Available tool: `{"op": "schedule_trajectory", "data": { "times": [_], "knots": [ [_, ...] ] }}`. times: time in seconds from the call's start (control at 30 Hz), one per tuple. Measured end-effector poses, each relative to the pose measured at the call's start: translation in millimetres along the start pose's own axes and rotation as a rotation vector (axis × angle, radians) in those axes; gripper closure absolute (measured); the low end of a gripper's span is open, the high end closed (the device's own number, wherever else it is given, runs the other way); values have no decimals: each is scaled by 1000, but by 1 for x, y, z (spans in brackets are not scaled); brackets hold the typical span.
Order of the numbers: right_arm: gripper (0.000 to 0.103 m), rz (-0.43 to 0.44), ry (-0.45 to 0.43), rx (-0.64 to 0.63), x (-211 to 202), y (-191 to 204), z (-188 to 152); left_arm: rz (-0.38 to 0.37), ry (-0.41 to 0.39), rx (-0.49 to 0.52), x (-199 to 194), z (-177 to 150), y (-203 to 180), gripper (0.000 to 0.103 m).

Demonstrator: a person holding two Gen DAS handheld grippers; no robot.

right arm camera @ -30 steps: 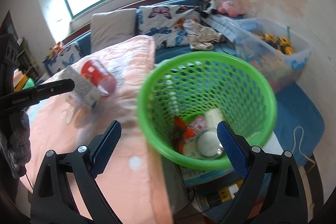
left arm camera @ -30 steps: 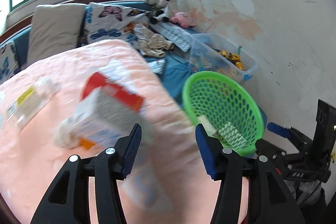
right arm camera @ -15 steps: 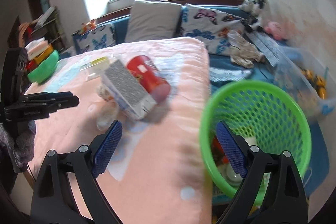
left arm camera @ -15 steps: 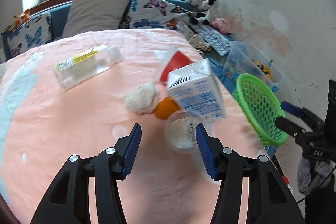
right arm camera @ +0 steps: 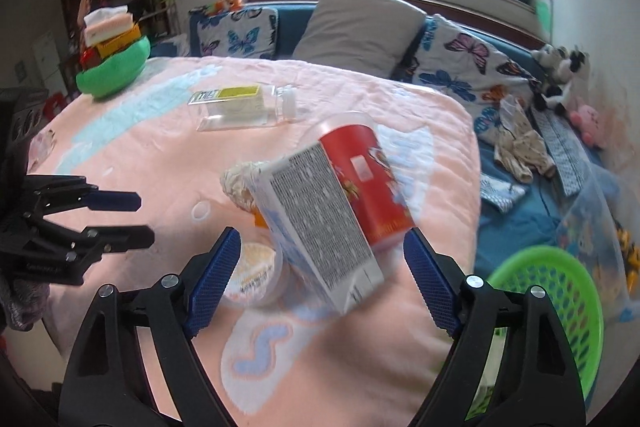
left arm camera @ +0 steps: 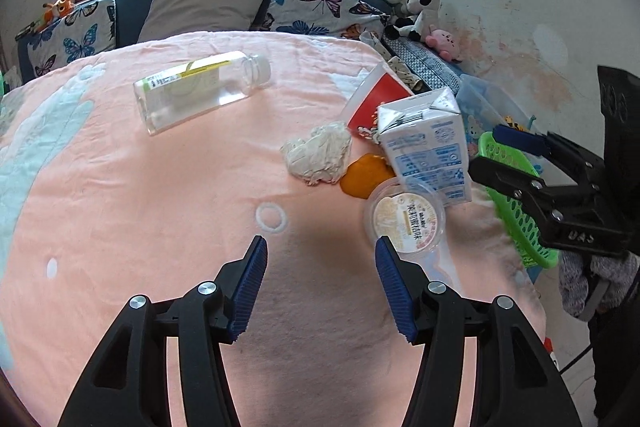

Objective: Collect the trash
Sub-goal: 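Grasp the white milk carton with the right tool, then drop the milk carton into the basket with the right tool while the left tool grasps the round clear cup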

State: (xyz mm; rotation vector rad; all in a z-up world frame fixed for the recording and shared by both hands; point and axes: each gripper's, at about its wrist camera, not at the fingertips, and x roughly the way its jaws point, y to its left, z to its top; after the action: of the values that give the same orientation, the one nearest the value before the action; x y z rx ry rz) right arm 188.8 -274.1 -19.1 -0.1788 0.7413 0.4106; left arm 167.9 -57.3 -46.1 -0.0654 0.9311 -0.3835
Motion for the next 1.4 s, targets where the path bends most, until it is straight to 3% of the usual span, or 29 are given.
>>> {"op": "schedule_trajectory", "data": {
  "times": [0.23, 0.33, 0.4, 0.53, 0.6, 0.67, 1.0, 1.4],
  "knots": [
    [23, 10, 34, -68, 30, 7, 16, -2, 24, -7, 8, -6, 8, 48],
    [32, 22, 45, -80, 36, 10, 19, -1, 36, -1, 12, -8, 7, 46],
    [43, 30, 47, -86, 36, 11, 19, -9, 40, 3, 13, -9, 5, 44],
    [45, 34, 29, -90, 25, 14, 15, -24, 42, 21, 18, -8, -2, 39],
    [50, 20, 17, -83, 18, 14, 12, -32, 42, 32, 19, -8, -7, 31],
    [53, 24, 9, -67, 11, 12, 11, -40, 41, 53, 22, -7, -14, 30],
    [54, 21, -78, 41, -43, 2, -2, -60, 61, 141, 43, -5, -45, 24],
    [54, -60, -127, 198, -95, -30, -29, 0, 70, 231, 64, -3, -76, 21]
  ]
}}
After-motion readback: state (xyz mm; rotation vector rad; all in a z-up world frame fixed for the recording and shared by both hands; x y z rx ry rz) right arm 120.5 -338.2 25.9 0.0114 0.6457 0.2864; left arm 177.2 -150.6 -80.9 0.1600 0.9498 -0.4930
